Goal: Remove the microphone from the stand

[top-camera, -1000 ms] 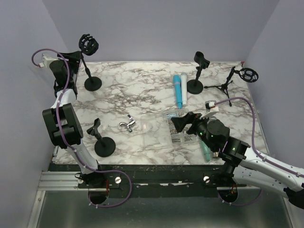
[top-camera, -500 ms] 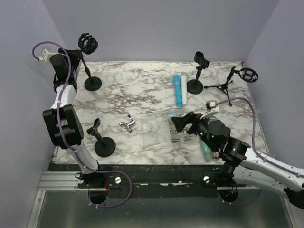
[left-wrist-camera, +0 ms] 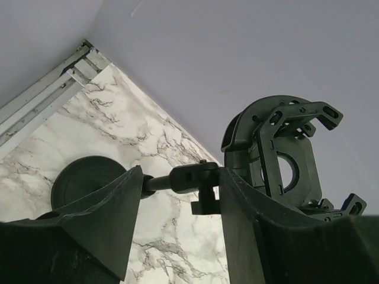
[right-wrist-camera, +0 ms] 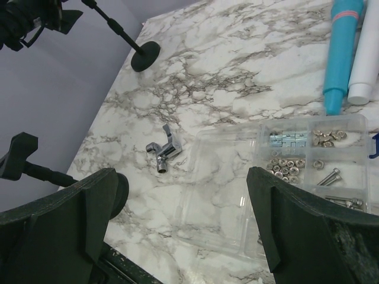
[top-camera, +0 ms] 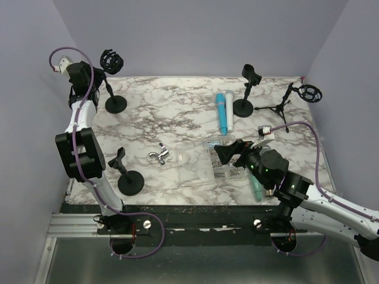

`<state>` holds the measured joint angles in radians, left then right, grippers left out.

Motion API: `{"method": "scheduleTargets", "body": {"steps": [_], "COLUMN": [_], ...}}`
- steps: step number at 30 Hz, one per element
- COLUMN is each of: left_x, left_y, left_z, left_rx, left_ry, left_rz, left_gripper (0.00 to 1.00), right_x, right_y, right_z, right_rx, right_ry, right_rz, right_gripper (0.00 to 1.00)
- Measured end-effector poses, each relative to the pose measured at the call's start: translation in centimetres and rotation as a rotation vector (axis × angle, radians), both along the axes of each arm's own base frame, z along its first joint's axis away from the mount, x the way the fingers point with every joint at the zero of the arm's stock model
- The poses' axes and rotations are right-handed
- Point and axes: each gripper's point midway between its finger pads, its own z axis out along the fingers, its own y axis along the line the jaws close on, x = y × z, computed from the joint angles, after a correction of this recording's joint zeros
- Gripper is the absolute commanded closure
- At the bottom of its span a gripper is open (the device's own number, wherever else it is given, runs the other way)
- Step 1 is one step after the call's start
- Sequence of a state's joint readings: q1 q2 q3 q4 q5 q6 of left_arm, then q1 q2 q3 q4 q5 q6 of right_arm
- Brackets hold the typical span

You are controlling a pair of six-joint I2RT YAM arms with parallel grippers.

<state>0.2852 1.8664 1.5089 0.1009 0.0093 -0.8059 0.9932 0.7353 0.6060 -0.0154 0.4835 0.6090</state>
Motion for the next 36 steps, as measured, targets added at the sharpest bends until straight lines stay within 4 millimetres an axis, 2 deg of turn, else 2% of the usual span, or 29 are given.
{"method": "scheduleTargets", "body": {"steps": [28, 32, 36], "left_x": [0.17, 0.76, 0.65], "left_y": [0.00, 0.18, 0.20], "left_z": [0.53, 0.58, -0.25], "left_rx": [0.276, 0.301, 0.309], "left_ry": [0.190, 0.218, 0.269], "left_rz": [-0.010, -0.011, -0.011], "left_gripper": [0.41, 0.42, 0.41], "right_x": [-0.21, -0.21, -0.25], "right_y": [-0.39, -0.39, -0.49], "right_z": [0.77, 0.78, 0.93], "right_rx": [0.016, 0.016, 0.016], "right_ry": [-0.020, -0.020, -0.026], "right_rz": [0.000, 0.000, 0.000], "right_gripper": [0.00, 0.00, 0.00]}}
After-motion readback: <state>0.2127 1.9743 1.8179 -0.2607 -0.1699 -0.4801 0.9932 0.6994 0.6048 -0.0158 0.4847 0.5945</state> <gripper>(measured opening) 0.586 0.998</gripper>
